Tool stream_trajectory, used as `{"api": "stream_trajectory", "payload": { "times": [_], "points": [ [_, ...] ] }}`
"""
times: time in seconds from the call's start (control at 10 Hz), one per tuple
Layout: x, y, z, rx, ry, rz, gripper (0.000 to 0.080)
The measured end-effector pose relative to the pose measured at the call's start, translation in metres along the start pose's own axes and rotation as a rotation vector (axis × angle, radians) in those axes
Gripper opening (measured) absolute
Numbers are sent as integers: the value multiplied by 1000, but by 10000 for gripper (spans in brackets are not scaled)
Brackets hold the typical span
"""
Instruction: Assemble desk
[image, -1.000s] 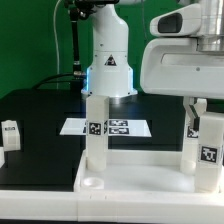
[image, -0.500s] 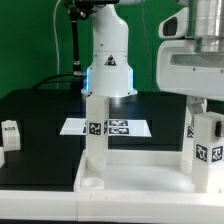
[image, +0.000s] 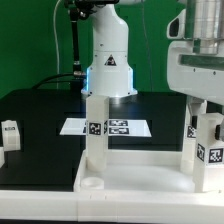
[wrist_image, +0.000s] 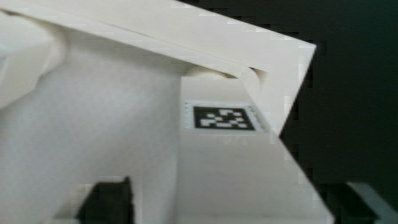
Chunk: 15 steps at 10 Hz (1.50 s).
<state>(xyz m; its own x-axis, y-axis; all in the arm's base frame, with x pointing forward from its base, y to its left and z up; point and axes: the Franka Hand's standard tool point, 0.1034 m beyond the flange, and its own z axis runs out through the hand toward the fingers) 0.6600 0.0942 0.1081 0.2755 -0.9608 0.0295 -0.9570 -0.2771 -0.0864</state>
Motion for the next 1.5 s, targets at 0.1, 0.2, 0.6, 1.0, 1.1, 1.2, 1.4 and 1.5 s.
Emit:
{"api": "stream_trajectory", "payload": {
  "times": [0.1, 0.2, 0.6, 1.0, 1.1, 1.2, 1.4, 1.5],
  "points": [
    [0, 1, 0, -4, -1, -17, 598],
    [0, 1, 1, -6, 3, -98, 598],
    [0, 0, 0, -8, 10, -555, 648],
    [-2, 0, 1, -16, 17, -881, 649],
    [-3, -1, 0, -15, 17, -975, 649],
    [-3, -1, -2, -14, 18, -1040, 649],
    [-3, -3, -6, -10, 21, -1179, 649],
    [-3, -3, -6, -12, 22, -1215, 649]
  ]
}}
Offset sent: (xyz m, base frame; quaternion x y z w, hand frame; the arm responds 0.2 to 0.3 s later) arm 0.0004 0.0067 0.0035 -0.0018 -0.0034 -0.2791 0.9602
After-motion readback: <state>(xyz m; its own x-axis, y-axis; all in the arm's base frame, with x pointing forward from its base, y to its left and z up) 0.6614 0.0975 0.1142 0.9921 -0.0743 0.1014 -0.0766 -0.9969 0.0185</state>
